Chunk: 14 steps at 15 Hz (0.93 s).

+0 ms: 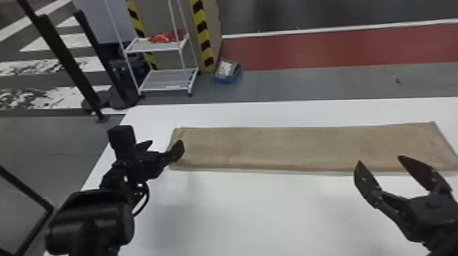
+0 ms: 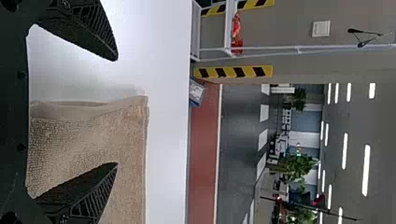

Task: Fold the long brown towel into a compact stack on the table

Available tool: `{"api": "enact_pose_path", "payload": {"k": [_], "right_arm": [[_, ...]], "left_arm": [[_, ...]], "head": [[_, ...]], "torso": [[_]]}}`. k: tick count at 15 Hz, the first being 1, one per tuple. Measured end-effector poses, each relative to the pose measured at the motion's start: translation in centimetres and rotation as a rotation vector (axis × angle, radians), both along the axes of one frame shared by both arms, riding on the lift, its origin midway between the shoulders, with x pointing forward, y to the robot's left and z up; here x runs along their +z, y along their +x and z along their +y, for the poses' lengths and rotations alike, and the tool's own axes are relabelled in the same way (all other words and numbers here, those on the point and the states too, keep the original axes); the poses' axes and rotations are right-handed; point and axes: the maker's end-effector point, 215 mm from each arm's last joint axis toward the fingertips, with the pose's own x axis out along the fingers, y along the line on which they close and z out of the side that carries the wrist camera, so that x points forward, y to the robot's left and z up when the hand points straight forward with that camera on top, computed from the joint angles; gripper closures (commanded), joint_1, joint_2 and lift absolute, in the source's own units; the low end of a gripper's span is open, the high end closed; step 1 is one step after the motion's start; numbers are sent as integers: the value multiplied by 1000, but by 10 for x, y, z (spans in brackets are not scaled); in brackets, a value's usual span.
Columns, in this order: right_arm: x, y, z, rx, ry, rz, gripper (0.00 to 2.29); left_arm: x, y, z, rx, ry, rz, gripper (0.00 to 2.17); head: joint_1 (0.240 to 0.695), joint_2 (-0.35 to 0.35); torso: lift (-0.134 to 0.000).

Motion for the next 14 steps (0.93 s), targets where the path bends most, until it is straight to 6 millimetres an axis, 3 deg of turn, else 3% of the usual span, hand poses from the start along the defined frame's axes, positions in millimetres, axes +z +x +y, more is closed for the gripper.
{"api": "enact_pose_path", "payload": {"k": [6, 10, 13, 14], "right_arm": [[-4, 2, 5, 18, -5, 7, 127], [-6, 4, 3, 22, -1, 10, 127], [-7, 6, 3, 22, 0, 10, 127], [-7, 6, 3, 22, 1, 10, 127]], "left_arm": [[-25, 2, -5, -8, -21, 80, 215], [-41, -6, -13, -31, -46, 139, 485], [-48, -11, -20, -50, -64, 172, 761], [-48, -12, -21, -56, -68, 175, 1146]], "head": [[695, 197], [695, 189], [695, 181], [695, 179]], "torso": [[-121], [-121], [-121], [-121]]}}
